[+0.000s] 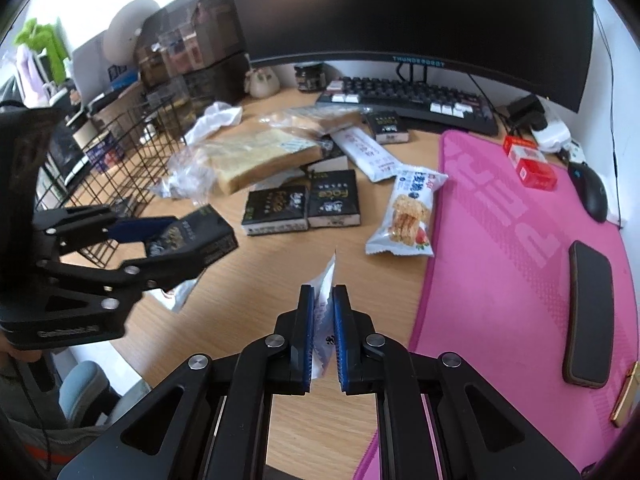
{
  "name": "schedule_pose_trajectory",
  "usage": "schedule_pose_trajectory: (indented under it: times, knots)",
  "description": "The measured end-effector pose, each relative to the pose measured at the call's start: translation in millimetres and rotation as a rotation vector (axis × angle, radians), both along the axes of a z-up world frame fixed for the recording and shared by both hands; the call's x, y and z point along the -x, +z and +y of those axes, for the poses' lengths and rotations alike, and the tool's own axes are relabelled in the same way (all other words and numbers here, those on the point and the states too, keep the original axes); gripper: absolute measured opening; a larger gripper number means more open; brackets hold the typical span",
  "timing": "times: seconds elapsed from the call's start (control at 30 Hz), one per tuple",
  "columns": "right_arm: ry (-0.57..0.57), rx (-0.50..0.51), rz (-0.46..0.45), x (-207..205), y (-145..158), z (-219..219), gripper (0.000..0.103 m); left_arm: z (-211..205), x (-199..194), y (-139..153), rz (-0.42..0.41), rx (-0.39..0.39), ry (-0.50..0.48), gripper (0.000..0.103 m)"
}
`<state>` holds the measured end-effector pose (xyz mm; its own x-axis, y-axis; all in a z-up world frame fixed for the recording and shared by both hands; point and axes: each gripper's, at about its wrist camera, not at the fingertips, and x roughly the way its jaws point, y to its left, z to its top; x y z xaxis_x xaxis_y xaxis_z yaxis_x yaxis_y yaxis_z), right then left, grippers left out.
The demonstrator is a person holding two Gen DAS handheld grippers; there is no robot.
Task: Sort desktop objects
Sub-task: 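Carry both items to the wire basket and open both grippers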
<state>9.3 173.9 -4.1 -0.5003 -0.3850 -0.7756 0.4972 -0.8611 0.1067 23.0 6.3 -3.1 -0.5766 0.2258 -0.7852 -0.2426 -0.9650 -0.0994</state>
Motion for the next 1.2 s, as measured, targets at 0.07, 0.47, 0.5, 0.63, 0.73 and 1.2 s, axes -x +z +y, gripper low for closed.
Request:
schedule_pose_trajectory:
  times: [0.07, 0.47, 0.5, 0.63, 0.73, 1.2]
  knots:
    - [0.009, 0.003, 0.01, -2.0, 3.8, -3.9, 0.01, -2.8, -6.0, 7.6, 0.019, 0.002, 0.002, 0.052]
    - [0.224, 0.055, 0.163, -21.6, 75.2, -100.0, 0.011, -85.9, -25.5, 57.9, 0.133, -0.023, 0.196, 0.052]
    - [0.266, 0.072, 0.178, -25.8, 84.3, -117.4, 0.011, -101.1, -28.4, 61.9, 0.144, -0.023, 0.235, 0.052]
    - [0.396, 0.106, 0.207, -37.3, 104.9, -186.7, 0.011, -162.2, -41.4, 68.4, 0.164, -0.006, 0.404, 0.052]
    - [0.481, 0.122, 0.183, -41.5, 105.8, -237.9, 0.011, -199.3, -52.9, 64.4, 0.153, -0.013, 0.492, 0.052]
    - [0.577, 0.045, 0.068, -22.1, 50.3, -357.1, 0.011, -280.4, -81.0, 36.6, 0.09, -0.046, 0.646, 0.052]
